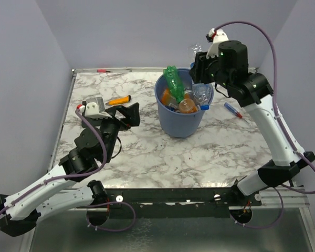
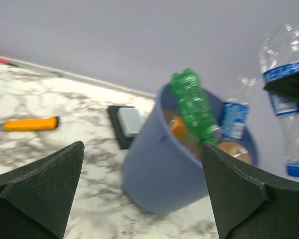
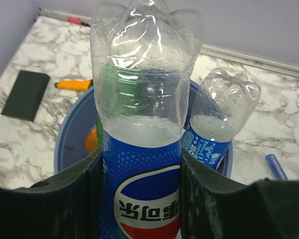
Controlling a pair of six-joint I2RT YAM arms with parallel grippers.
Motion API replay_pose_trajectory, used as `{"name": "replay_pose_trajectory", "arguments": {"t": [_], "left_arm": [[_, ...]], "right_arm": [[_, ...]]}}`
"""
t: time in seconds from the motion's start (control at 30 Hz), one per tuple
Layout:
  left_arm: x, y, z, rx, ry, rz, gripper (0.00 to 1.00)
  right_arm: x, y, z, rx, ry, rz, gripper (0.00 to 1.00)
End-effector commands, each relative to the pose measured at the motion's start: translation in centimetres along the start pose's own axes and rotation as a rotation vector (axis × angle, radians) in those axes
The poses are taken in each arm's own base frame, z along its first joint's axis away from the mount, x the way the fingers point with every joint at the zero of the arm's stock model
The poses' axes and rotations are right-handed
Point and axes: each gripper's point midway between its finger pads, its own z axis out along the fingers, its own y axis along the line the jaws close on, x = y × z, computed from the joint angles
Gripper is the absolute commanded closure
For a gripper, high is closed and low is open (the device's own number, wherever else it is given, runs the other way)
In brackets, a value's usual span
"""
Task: Put the plastic bottles in the bin
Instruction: Place the plastic bottle in the trash bin.
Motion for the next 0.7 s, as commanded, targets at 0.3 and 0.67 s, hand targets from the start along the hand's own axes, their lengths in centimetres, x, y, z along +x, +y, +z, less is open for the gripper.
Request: {"name": "replay_pose_trajectory", "arguments": {"t": [0.3, 0.67], "left_arm": [[5.1, 6.5, -0.8, -0.182, 0.065, 0.275, 0.01], [7.2, 6.6, -0.5, -0.17, 0.106, 0.294, 0.01]], "right_arm": [[3.6, -2.6, 6.3, 0.157, 0.14, -0.121, 0.55], [5.6, -2.5, 7.0, 0.146, 0.199, -0.142, 0.32]]}}
